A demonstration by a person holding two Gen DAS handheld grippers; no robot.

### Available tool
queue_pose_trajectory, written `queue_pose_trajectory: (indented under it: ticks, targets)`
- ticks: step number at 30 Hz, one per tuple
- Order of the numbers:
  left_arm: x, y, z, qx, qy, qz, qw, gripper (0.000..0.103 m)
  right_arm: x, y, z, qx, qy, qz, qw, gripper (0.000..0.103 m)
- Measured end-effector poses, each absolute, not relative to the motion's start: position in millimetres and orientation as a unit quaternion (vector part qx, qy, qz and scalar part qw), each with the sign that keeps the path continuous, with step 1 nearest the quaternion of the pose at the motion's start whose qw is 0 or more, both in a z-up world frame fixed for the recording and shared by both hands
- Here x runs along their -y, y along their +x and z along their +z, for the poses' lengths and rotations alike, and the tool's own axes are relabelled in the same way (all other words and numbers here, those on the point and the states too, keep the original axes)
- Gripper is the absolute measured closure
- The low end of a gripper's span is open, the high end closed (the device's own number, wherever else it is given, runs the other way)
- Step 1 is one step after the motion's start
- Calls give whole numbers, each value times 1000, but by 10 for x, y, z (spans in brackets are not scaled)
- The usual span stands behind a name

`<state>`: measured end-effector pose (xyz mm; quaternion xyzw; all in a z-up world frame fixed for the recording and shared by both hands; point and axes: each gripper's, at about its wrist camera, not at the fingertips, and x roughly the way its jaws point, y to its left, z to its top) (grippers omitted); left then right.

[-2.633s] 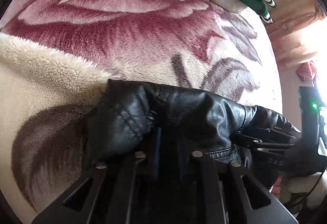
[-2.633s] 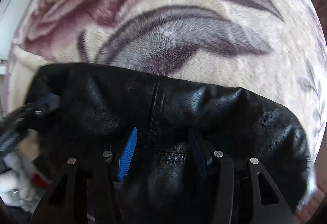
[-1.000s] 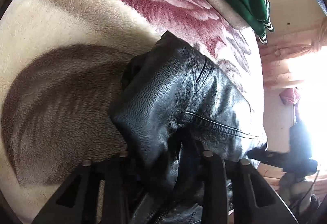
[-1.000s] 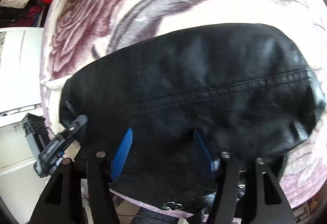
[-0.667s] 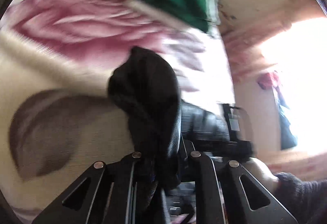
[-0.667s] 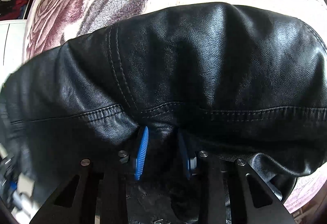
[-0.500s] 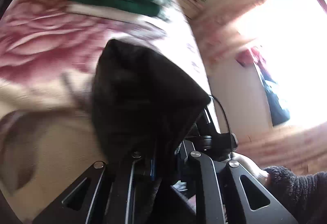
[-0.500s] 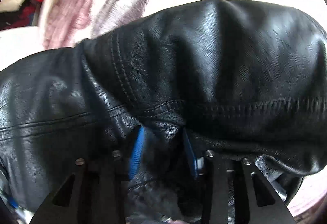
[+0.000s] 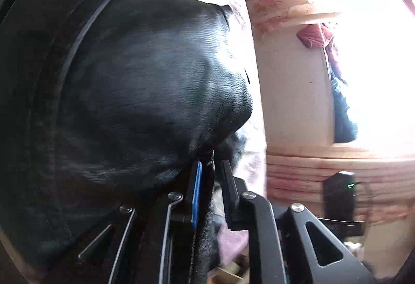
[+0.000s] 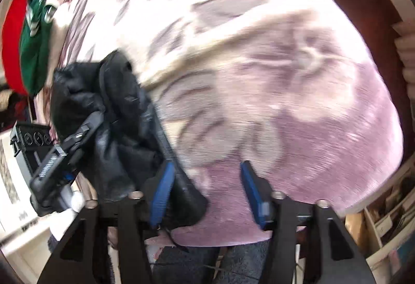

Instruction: Fold large clothes

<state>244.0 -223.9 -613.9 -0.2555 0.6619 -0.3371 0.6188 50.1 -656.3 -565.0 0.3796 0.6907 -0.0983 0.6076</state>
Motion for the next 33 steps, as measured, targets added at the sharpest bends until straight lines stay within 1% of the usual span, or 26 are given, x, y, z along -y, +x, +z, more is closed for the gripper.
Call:
queue_pose_trajectory:
  ticks: [1, 2, 3, 4, 5, 8, 10, 13, 15, 17, 19, 20, 21, 22, 23, 24, 26, 28, 31, 33]
  targets:
    - [2185, 2445, -6024, -662, -252, -335, 621, 89, 6601, 443, -5590, -680, 389, -100, 613, 36]
    - [2128, 2426, -5890, -663, -244, -333, 625, 79, 6609, 403, -5537, -671, 398, -95, 619, 34]
    - [2075, 2409, -5754, -662, -241, -336, 625, 67, 6558, 447, -5515, -665, 404, -89, 622, 29]
    - [2030, 2410, -5636, -658, -241, -340, 627, 26, 6493, 452, -5469, -658, 415, -73, 624, 27]
    - [2000, 2427, -5550, -656, -237, -338, 631, 4, 6437, 466, -5435, -655, 420, -61, 625, 23]
    - [1803, 2415, -5214, -636, -231, -331, 658, 4, 6153, 634, -5350, -654, 413, -27, 633, 23]
    - [1662, 2408, -5049, -628, -208, -306, 685, 4, 5914, 806, -5322, -651, 406, -3, 641, 23]
    - [1395, 2345, -4926, -610, -169, -252, 732, 4, 5558, 1062, -5258, -650, 385, 36, 655, 23]
    - [1203, 2250, -4955, -604, -134, -202, 759, 4, 5350, 1270, -5209, -642, 354, 62, 677, 22]
    - [1032, 2142, -5137, -614, -88, -157, 769, 4, 5096, 1579, -5239, -630, 306, 89, 708, 22]
    - [928, 2061, -5338, -633, -76, -126, 760, 4, 4900, 1810, -5475, -644, 283, 107, 703, 22]
    - [857, 2018, -5451, -644, -89, -117, 751, 4, 4814, 1895, -5630, -656, 283, 116, 690, 23]
    - [788, 2006, -5508, -651, -100, -111, 745, 4, 4706, 1982, -5867, -678, 300, 130, 658, 35]
    - [756, 1990, -5548, -655, -109, -105, 741, 4, 4670, 1994, -5928, -673, 319, 132, 655, 54]
    - [743, 1975, -5559, -656, -117, -103, 739, 4, 4637, 1994, -5906, -666, 324, 138, 657, 79]
    - [775, 1970, -5538, -654, -122, -105, 739, 4, 4633, 1999, -5869, -665, 319, 141, 660, 93]
    - [815, 1992, -5493, -647, -126, -109, 744, 4, 4745, 1859, -5548, -639, 354, 139, 669, 97]
    - [884, 2052, -5437, -642, -136, -121, 745, 4, 4864, 1714, -5304, -627, 364, 127, 677, 98]
    - [1067, 2217, -5361, -630, -144, -142, 750, 4, 5135, 1497, -5172, -618, 394, 97, 674, 98]
    - [1255, 2335, -5319, -622, -136, -157, 755, 4, 5350, 1426, -5262, -622, 408, 78, 664, 98]
